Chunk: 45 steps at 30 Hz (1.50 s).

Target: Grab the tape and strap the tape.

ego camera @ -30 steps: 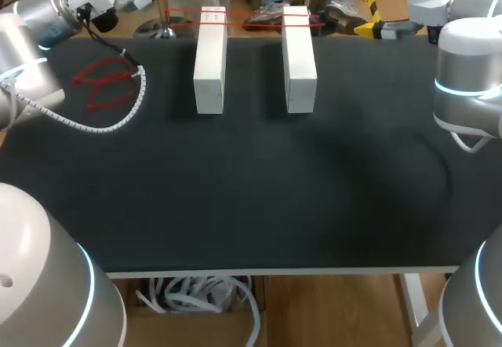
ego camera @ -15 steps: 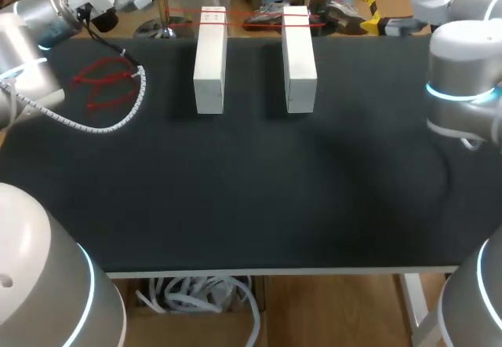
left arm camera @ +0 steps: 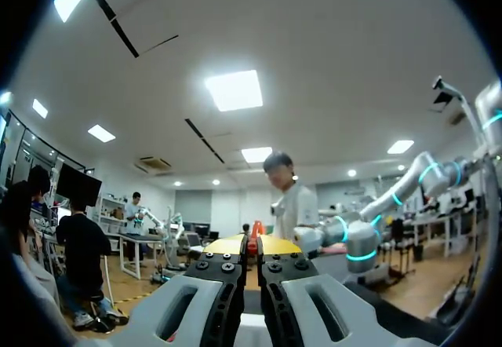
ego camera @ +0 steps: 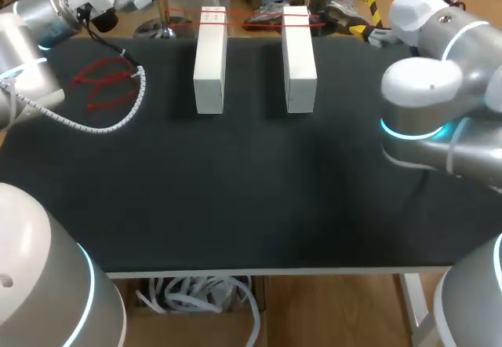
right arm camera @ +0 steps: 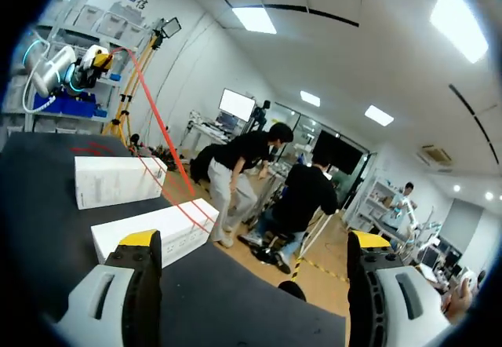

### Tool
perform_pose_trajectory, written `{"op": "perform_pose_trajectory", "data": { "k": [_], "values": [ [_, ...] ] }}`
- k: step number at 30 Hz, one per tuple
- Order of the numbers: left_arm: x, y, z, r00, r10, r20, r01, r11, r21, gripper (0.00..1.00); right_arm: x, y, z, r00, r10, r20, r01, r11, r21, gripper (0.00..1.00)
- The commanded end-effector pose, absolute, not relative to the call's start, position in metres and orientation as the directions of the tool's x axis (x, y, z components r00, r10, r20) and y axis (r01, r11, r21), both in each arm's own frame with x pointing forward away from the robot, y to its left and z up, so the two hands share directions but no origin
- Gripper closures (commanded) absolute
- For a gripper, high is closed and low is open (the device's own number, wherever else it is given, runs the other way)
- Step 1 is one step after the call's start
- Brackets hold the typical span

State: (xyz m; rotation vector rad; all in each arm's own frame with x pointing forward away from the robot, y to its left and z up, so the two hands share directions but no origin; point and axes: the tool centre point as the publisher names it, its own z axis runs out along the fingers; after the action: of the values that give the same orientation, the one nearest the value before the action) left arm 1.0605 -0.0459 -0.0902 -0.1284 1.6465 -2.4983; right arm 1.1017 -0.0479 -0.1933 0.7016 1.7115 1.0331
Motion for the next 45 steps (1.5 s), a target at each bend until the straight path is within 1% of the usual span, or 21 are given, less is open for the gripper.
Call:
{"op": "perform_pose_trajectory", "data": {
  "k": [1, 5, 8, 9, 11, 16, 20, 24, 29, 33, 35, 36, 37, 45],
  "values": [
    [1.060, -0.046, -0.091, -0.985, -0.172, -0.010, 0.077, -0.389, -0.918, 1.00, 1.100, -0.043, -0.201, -0.147, 0.879, -0.453, -0.146, 0.434, 0.889, 0.00],
    [1.060, -0.046, -0.091, -0.985, -0.172, -0.010, 0.077, -0.389, -0.918, 1.00, 1.098, -0.042, -0.197, -0.080, 0.931, -0.356, -0.142, 0.343, 0.929, 0.00],
    [1.060, -0.046, -0.091, -0.985, -0.172, -0.010, 0.077, -0.389, -0.918, 1.00, 1.098, -0.045, -0.195, -0.029, 0.982, -0.188, -0.108, 0.184, 0.977, 0.00],
    [1.060, -0.046, -0.091, -0.985, -0.172, -0.010, 0.077, -0.389, -0.918, 1.00, 1.098, -0.046, -0.194, -0.039, 0.994, -0.098, -0.090, 0.094, 0.991, 0.00],
    [1.060, -0.046, -0.091, -0.985, -0.172, -0.010, 0.077, -0.389, -0.918, 1.00, 1.097, -0.047, -0.192, -0.029, 1.000, 0.013, -0.048, -0.014, 0.999, 0.00],
    [1.060, -0.046, -0.091, -0.985, -0.172, -0.010, 0.077, -0.389, -0.918, 1.00, 1.093, -0.040, -0.187, -0.082, 0.979, 0.185, -0.006, -0.186, 0.982, 0.00],
    [1.060, -0.046, -0.091, -0.985, -0.172, -0.010, 0.077, -0.389, -0.918, 1.00, 1.091, -0.036, -0.182, -0.140, 0.893, 0.427, 0.058, -0.423, 0.904, 0.00],
    [1.060, -0.046, -0.091, -0.985, -0.172, -0.010, 0.077, -0.389, -0.918, 1.00, 1.088, -0.029, -0.171, -0.195, 0.838, 0.510, 0.065, -0.508, 0.859, 0.00],
    [1.060, -0.046, -0.091, -0.985, -0.172, -0.010, 0.077, -0.389, -0.918, 1.00, 1.087, -0.024, -0.166, -0.245, 0.694, 0.677, 0.087, -0.680, 0.728, 0.00],
    [1.060, -0.046, -0.091, -0.985, -0.172, -0.010, 0.077, -0.389, -0.918, 1.00, 1.086, -0.021, -0.164, -0.253, 0.614, 0.748, 0.101, -0.752, 0.652, 0.00],
    [1.060, -0.046, -0.091, -0.985, -0.172, -0.010, 0.077, -0.389, -0.918, 1.00, 1.086, -0.019, -0.164, -0.255, 0.606, 0.754, 0.106, -0.757, 0.645, 0.00],
    [1.060, -0.046, -0.091, -0.985, -0.172, -0.010, 0.077, -0.389, -0.918, 1.00, 1.086, -0.018, -0.163, -0.251, 0.618, 0.746, 0.114, -0.746, 0.656, 0.00],
    [1.060, -0.046, -0.091, -0.985, -0.172, -0.010, 0.077, -0.389, -0.918, 1.00, 1.087, -0.018, -0.163, -0.267, 0.682, 0.681, 0.102, -0.682, 0.724, 0.00],
    [1.060, -0.046, -0.091, -0.985, -0.172, -0.010, 0.077, -0.389, -0.918, 1.00, 1.087, -0.018, -0.163, -0.267, 0.682, 0.681, 0.102, -0.682, 0.724, 0.00]
  ]
}}
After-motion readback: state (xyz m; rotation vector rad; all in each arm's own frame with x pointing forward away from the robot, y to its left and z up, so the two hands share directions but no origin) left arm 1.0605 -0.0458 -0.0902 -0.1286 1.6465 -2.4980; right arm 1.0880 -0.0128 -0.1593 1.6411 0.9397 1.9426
